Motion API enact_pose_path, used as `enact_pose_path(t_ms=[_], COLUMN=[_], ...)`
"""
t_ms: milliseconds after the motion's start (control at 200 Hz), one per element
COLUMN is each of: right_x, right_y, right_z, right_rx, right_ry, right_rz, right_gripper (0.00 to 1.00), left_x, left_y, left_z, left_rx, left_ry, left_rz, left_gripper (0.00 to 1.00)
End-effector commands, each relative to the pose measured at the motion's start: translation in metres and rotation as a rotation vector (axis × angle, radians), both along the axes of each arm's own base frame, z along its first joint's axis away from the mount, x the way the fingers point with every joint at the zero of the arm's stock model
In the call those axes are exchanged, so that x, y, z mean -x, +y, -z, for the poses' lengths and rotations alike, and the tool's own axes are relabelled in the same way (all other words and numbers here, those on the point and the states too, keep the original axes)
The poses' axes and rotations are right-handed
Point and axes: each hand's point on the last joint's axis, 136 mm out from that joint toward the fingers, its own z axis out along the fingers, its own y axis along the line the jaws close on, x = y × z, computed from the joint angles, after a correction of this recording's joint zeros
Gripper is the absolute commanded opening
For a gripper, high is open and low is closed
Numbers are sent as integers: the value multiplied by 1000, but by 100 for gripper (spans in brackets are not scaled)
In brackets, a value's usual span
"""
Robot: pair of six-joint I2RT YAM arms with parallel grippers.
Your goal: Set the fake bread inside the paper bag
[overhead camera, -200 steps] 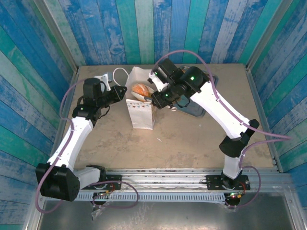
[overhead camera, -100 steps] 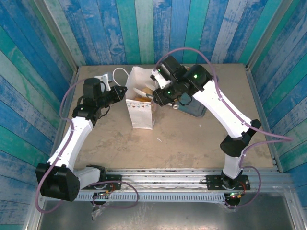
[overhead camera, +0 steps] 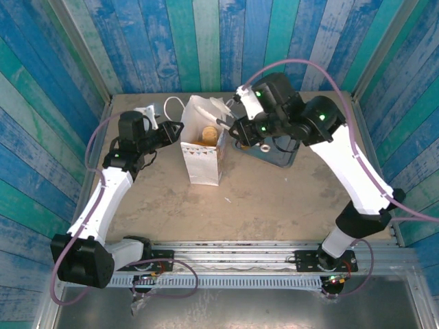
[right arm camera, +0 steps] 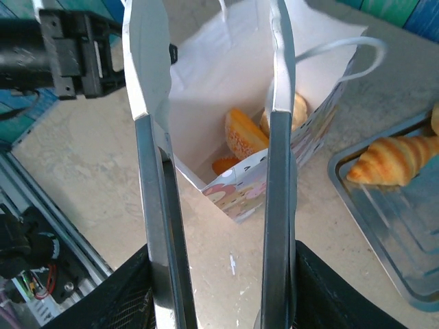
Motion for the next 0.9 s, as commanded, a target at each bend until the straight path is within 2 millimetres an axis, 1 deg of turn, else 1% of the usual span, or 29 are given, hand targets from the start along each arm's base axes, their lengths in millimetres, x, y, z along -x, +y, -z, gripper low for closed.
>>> enact_pose_path(t_ms=[0,70,125,250,301,381,416,491,511,526,551,676,806,897], right_x=[1,4,5,4,2,-2,-4,-10,-10,-15,-18,-30,-39,-44], right_y=[-6,-11,-18,-42,-54,-72,-80,-97,-99,-108,-114,-137,-147,-149], right_z=[-25,-35,-43,-55,-55,-52,-49,-37,-33,-30,-24,12,56,80], right_rx=[-78,-108,-129,-168,-172,-167,-162,-139,-133,-128,-120,-67,-38,-33], right_ry=[-64,-90,-114,-145,-147,-147,-143,-125,-118,-114,-100,-35,66,116], right_rz=[15,22,36,96,130,181,203,255,258,291,307,375,403,409], right_gripper=[48,48,48,48,48,48,48,48,49,49,49,49,49,50], left_x=[9,11,14,18,20,23,24,28,28,29,30,35,41,45], left_y=[4,8,12,26,30,36,38,42,43,43,44,51,62,73], left_z=[-37,-41,-44,-51,-54,-59,-60,-65,-66,-67,-69,-75,-81,-81], left_rx=[-14,-30,-52,-136,-161,-180,-186,-194,-193,-195,-195,-208,-225,-239], left_ry=[-106,-119,-132,-156,-171,-192,-201,-225,-230,-235,-244,-280,-305,-310], left_rz=[-12,-28,-41,-92,-107,-130,-144,-162,-165,-168,-173,-208,-265,-321], left_gripper=[47,50,54,65,71,85,89,96,97,98,100,94,94,94])
